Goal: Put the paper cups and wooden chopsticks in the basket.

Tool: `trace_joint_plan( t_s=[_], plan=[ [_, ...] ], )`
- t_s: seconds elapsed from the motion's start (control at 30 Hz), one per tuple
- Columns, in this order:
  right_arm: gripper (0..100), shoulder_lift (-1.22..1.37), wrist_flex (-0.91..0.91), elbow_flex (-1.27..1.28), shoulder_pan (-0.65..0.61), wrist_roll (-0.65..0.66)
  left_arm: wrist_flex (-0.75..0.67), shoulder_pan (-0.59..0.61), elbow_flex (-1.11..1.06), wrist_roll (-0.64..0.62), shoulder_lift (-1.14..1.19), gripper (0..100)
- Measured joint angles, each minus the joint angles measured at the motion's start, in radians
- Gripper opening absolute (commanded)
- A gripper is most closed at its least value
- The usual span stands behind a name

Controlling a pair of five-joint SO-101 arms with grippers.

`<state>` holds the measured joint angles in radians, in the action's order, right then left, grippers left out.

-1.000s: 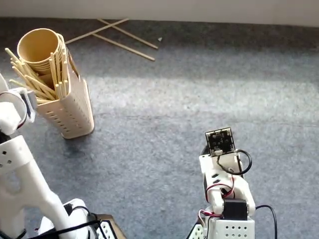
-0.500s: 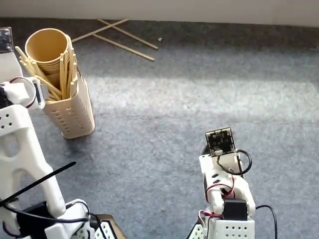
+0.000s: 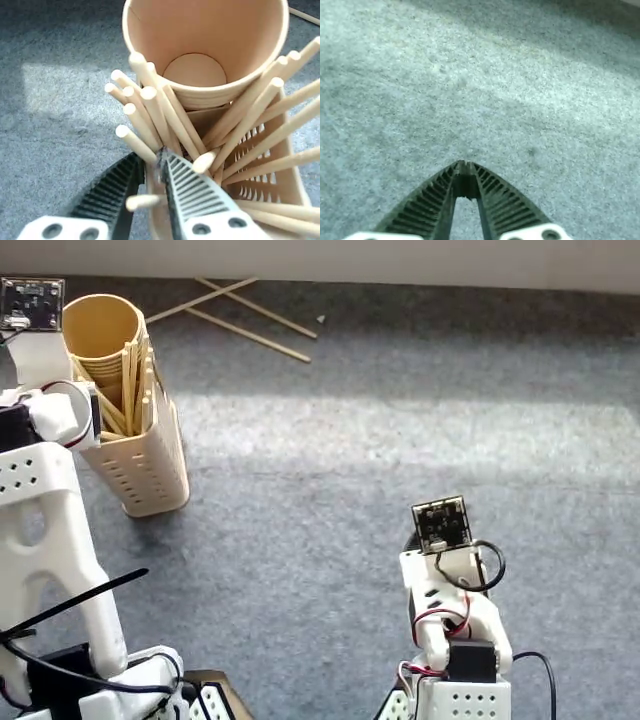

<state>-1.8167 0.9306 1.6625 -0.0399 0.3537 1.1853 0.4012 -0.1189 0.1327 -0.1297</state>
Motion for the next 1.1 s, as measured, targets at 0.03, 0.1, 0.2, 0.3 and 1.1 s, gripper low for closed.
trace_joint_plan(
  t_s=[0.03,0.1,0.2,0.3,1.1],
  plan=[
    [2.0,0.0,0.0,0.0,0.0,0.0,0.0,0.0,0.0,0.0,0.0,0],
    [2.0,0.0,0.0,0.0,0.0,0.0,0.0,0.0,0.0,0.0,0.0,1],
    [2.0,0.0,0.0,0.0,0.0,0.0,0.0,0.002,-0.003,0.0,0.0,4],
    [2.0,0.0,0.0,0.0,0.0,0.0,-0.003,0.014,-0.025,0.0,0.0,10],
    [2.0,0.0,0.0,0.0,0.0,0.006,0.1,0.066,0.035,0.005,0.12,14]
  ],
)
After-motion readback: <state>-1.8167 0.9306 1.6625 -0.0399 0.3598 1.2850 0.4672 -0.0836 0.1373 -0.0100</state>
